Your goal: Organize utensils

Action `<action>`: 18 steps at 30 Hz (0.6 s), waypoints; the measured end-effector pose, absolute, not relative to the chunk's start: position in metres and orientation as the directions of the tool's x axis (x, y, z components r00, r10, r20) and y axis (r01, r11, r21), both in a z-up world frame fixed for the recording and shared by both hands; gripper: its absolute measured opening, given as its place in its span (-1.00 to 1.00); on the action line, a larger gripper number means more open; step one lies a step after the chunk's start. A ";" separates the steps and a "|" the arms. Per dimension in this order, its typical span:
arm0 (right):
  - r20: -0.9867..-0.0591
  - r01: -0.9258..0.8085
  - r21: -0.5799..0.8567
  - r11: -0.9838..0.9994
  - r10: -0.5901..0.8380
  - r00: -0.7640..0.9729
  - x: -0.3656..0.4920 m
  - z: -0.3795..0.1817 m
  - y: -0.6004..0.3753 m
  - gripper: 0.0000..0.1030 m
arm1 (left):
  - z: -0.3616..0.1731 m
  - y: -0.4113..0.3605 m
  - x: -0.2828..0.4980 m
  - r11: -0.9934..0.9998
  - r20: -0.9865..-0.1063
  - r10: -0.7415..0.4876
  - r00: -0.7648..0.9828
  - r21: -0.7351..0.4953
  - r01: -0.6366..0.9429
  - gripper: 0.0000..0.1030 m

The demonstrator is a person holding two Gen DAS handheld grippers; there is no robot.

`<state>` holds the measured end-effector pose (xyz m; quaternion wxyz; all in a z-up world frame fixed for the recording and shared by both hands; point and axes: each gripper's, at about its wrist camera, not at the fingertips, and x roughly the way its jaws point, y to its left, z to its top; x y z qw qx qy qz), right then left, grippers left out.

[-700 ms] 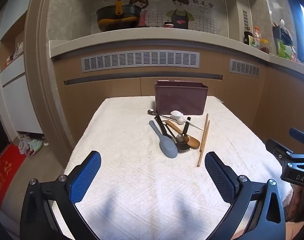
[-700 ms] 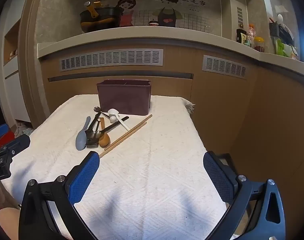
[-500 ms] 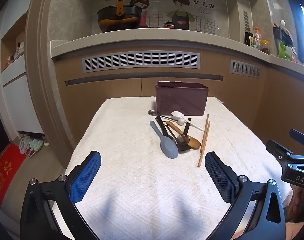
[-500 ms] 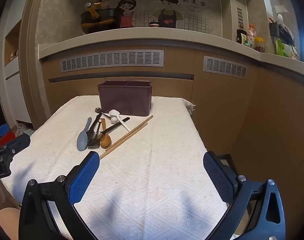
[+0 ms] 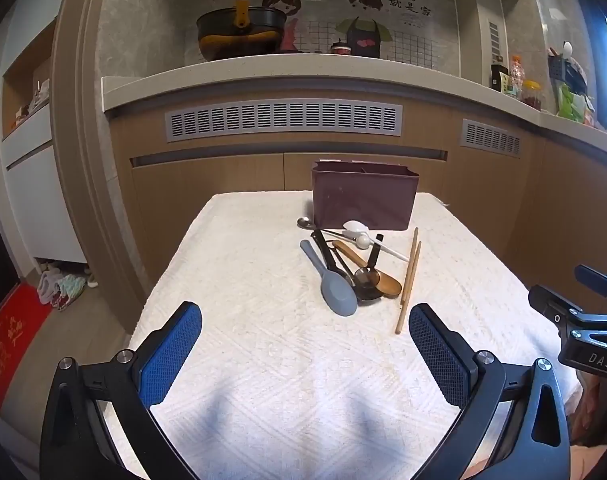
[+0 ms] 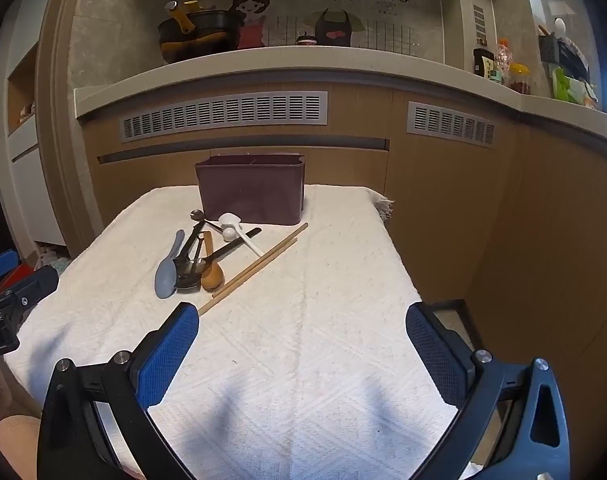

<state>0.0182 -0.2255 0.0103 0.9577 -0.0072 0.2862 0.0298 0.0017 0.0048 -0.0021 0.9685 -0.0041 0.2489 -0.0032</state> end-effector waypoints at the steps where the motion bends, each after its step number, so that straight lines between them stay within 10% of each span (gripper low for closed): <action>1: -0.551 -0.060 0.003 0.998 0.051 0.833 0.019 0.010 -0.226 1.00 | -0.003 0.004 0.002 1.000 -0.483 -0.009 0.875 -0.010 0.004 1.00; 18: -0.558 -0.058 0.000 0.998 0.048 0.828 0.021 0.006 -0.224 1.00 | -0.005 0.003 0.004 1.000 -0.490 -0.013 0.872 -0.015 0.007 1.00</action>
